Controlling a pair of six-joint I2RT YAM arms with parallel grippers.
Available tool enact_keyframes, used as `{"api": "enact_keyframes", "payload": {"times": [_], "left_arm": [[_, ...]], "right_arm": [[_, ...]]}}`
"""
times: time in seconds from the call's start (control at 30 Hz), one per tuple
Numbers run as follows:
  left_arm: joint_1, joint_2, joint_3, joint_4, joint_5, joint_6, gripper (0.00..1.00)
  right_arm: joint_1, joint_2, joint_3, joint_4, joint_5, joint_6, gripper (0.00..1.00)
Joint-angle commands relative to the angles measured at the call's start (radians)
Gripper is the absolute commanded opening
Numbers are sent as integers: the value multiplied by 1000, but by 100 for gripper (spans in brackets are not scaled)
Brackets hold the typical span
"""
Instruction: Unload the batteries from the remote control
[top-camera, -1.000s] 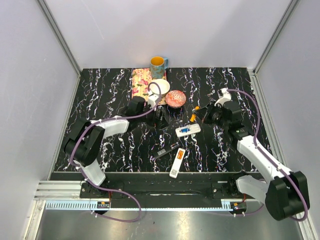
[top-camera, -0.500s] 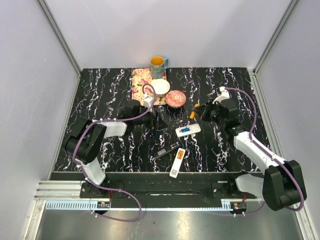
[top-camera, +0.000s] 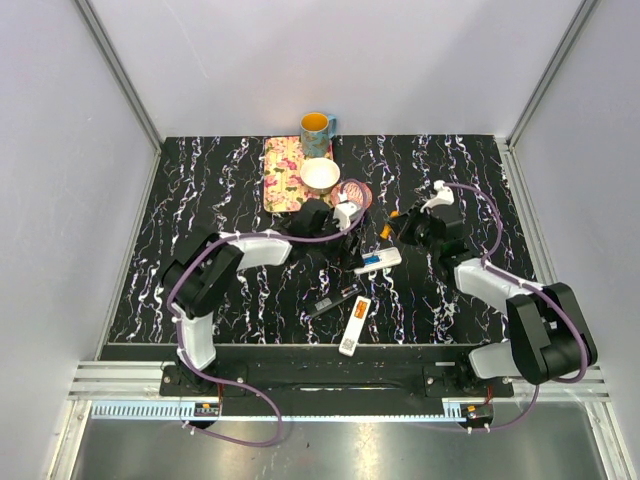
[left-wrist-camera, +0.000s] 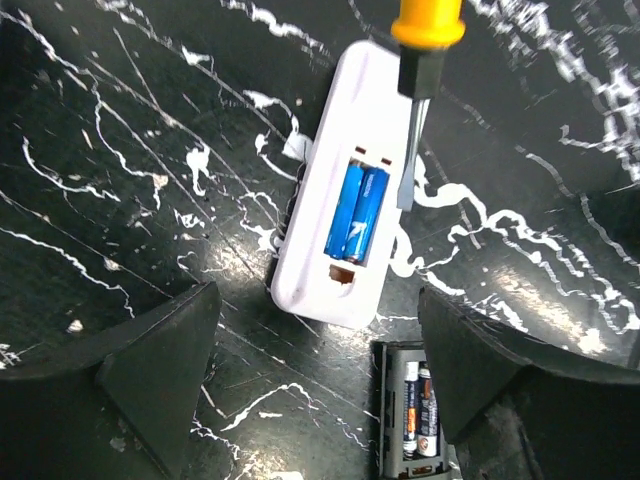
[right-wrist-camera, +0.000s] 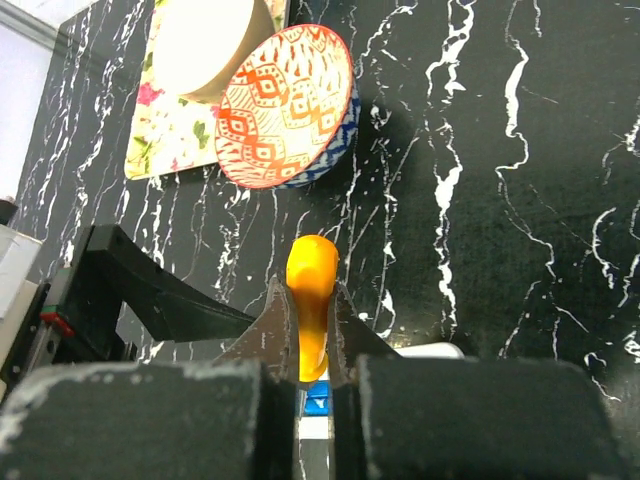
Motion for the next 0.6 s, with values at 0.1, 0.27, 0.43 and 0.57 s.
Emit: {"api": "enact_keyframes", "payload": {"times": [0.1,0.27,0.43,0.57], "left_arm": [[-54,57,54,-9,-156,131,84],[-72,76,33,11,-146,148,84],[-97,91,10,19,-185,145,82],[-118,83,-27,60,-215,139,81]], "right_arm": [[-1,1,-147,381,118,-56,0],[-3,10,-193,478,109,-66,0],[-3,20,-208,513,101,-48,0],[-3,-9,-220,512,118,-24,0]]}}
